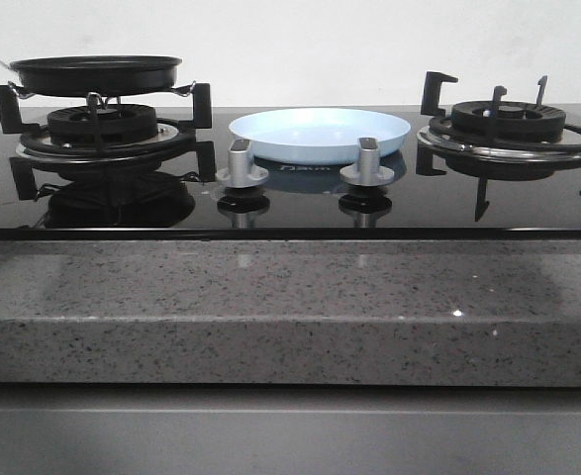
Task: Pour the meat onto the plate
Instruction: 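Lower the right gripper to the rim of the light blue plate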
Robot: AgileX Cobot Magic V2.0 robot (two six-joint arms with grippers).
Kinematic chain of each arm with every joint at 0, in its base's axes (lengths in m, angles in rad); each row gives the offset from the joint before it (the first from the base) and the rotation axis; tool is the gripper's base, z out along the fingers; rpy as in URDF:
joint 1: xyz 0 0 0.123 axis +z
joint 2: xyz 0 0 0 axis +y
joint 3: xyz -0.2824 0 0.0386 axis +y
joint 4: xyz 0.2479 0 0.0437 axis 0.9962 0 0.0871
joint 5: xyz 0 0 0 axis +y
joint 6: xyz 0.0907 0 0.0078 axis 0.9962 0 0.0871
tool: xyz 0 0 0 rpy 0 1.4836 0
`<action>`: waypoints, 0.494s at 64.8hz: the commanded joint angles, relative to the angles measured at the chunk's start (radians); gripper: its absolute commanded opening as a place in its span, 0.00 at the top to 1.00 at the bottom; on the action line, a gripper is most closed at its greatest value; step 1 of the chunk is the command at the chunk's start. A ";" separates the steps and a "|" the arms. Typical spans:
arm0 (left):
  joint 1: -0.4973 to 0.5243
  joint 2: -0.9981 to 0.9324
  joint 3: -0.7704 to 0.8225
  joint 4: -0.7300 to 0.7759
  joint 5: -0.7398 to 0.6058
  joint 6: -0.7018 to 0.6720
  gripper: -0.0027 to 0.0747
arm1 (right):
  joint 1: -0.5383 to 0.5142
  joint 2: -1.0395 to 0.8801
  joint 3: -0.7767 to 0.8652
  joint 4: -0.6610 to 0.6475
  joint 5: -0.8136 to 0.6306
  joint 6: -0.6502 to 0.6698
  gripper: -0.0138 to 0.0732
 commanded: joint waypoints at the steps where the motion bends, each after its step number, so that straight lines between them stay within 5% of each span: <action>1: 0.002 0.011 -0.033 -0.013 -0.085 -0.004 0.56 | 0.041 0.123 -0.128 0.005 -0.023 -0.013 0.34; 32: 0.002 0.011 -0.033 -0.013 -0.085 -0.004 0.56 | -0.023 0.820 -0.831 0.018 0.437 0.149 0.34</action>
